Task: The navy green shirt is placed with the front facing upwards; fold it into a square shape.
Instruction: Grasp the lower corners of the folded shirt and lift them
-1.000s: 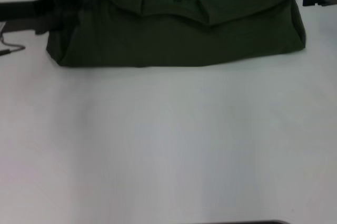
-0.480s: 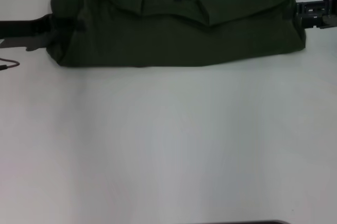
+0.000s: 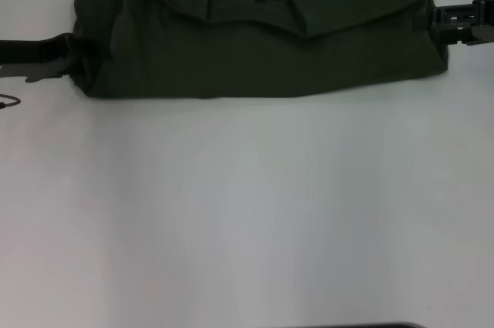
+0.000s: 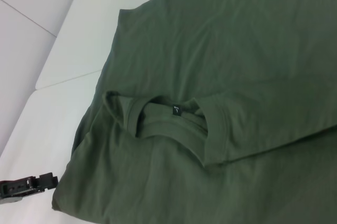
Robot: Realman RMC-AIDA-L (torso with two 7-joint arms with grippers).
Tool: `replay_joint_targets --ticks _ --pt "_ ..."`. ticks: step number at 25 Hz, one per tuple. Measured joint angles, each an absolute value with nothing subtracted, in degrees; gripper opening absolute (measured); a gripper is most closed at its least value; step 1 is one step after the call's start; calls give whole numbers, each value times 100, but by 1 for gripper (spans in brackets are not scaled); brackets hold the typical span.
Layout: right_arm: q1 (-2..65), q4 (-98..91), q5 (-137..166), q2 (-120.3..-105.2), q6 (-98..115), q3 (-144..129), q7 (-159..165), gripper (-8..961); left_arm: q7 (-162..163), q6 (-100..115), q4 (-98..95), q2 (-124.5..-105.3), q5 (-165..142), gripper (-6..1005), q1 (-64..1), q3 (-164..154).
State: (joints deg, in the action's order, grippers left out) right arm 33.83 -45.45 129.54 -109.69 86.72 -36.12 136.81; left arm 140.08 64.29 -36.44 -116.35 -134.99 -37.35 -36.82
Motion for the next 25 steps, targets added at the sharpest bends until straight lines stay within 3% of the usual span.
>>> replay_joint_targets --ticks 25 --pt "3385 -4544 12955 -10966 8683 -3560 13675 926 14074 6799 -3470 -11687 -13687 646 -3879 -3902"
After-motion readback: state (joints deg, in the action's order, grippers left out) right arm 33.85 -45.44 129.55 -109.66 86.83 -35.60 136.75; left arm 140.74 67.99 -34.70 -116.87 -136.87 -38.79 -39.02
